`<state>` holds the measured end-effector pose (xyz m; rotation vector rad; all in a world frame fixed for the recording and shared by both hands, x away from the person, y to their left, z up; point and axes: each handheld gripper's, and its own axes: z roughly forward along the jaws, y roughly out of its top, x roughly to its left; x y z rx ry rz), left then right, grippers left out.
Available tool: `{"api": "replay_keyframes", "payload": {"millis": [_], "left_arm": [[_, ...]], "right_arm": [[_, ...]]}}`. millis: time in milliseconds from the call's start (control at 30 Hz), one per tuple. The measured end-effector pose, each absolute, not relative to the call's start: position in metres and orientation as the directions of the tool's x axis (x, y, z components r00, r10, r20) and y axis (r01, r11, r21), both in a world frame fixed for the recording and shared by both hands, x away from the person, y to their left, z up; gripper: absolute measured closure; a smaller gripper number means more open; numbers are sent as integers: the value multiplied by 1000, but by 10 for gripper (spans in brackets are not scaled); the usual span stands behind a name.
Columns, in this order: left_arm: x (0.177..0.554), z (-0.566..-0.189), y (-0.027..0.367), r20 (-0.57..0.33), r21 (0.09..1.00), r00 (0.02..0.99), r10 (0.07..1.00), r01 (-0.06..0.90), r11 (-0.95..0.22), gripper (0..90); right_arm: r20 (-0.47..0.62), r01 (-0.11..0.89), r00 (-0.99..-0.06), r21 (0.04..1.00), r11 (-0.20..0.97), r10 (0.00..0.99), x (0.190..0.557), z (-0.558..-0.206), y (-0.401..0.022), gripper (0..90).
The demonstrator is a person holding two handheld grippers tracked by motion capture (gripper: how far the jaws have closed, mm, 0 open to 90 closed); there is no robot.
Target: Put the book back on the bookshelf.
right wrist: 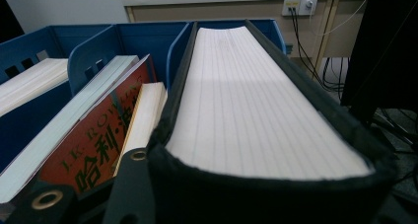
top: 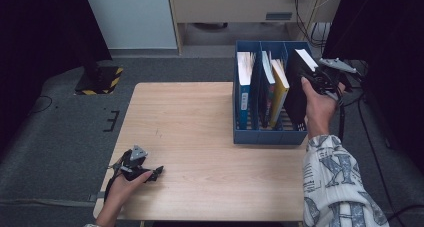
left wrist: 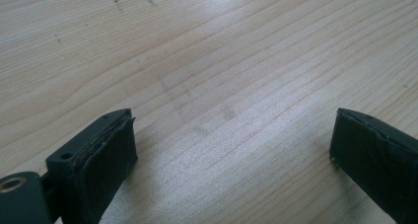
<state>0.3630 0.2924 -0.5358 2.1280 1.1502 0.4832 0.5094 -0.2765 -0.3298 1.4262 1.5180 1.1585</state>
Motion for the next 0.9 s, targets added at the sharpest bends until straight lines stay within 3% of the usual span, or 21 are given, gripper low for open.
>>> {"api": "replay_keyframes", "payload": {"millis": [900], "left_arm": [[363,-536,292,9,702,547,837,593,-395,30]], "right_arm": [[45,354,-117,935,-1,992,528,-356,-268,536]]}}
